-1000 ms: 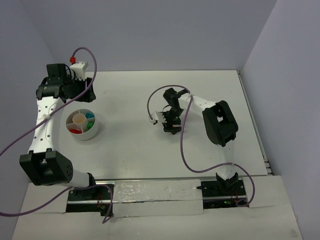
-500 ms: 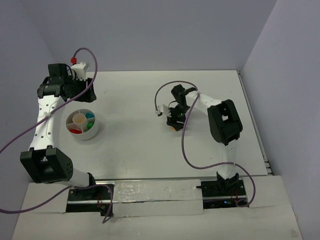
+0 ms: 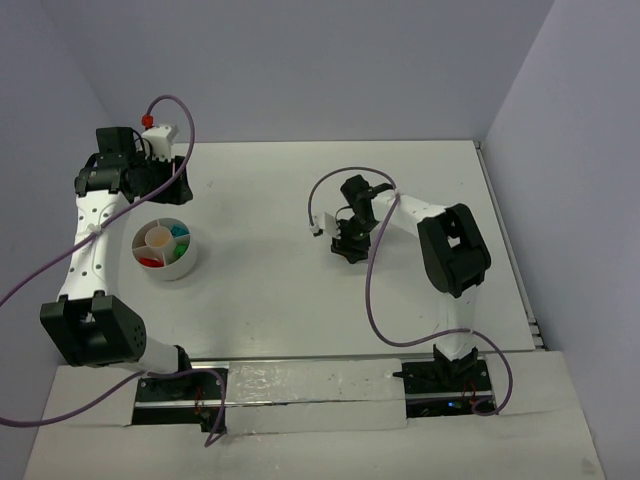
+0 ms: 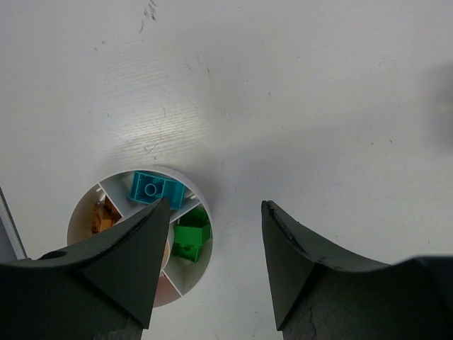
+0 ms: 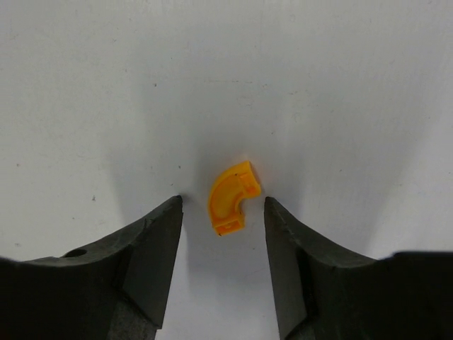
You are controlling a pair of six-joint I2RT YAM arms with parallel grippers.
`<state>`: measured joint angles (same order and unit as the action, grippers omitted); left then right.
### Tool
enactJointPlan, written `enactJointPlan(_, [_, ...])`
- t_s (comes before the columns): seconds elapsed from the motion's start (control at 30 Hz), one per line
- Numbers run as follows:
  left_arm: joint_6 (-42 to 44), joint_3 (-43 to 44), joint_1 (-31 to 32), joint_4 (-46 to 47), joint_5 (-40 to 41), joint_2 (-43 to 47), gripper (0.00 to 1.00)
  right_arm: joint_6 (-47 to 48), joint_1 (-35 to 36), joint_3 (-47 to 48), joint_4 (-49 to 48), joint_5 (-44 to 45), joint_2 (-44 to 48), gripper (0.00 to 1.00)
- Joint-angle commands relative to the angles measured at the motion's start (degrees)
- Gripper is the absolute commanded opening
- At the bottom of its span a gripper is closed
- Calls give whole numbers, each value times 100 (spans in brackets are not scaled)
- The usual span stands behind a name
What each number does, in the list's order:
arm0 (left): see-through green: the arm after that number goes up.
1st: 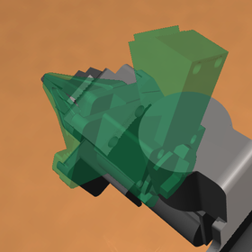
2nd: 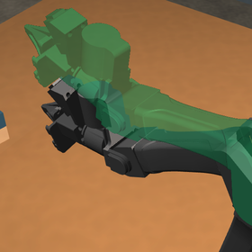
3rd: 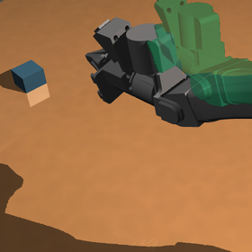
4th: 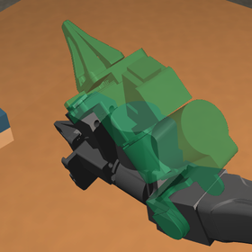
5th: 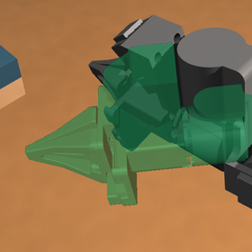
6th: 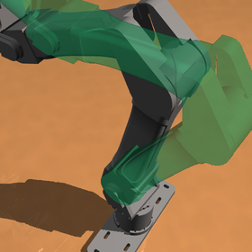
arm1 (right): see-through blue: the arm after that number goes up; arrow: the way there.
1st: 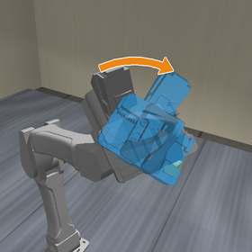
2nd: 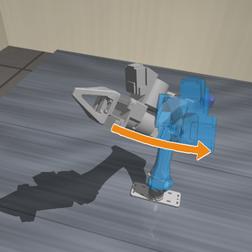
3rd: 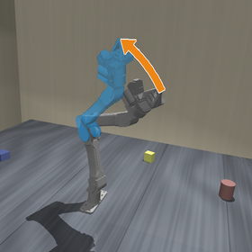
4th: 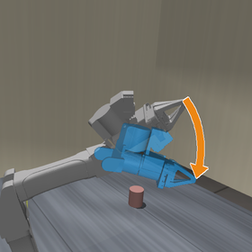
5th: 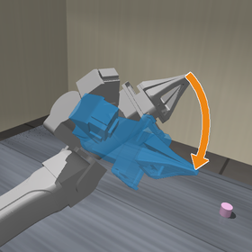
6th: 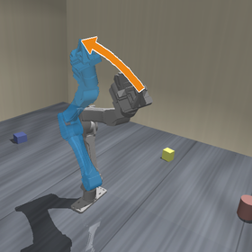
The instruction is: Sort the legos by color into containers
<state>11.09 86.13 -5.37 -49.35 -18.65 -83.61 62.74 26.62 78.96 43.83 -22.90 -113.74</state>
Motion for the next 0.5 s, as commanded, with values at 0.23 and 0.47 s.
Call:
enactJointPlan(0.23, [-91, 197, -17, 135, -30, 62, 64, -275, 89, -342, -366, 95, 168, 31])
enactJointPlan(0.47, [-602, 76, -8, 291, -517, 94, 67, -241, 80, -222, -194, -185, 407, 4])
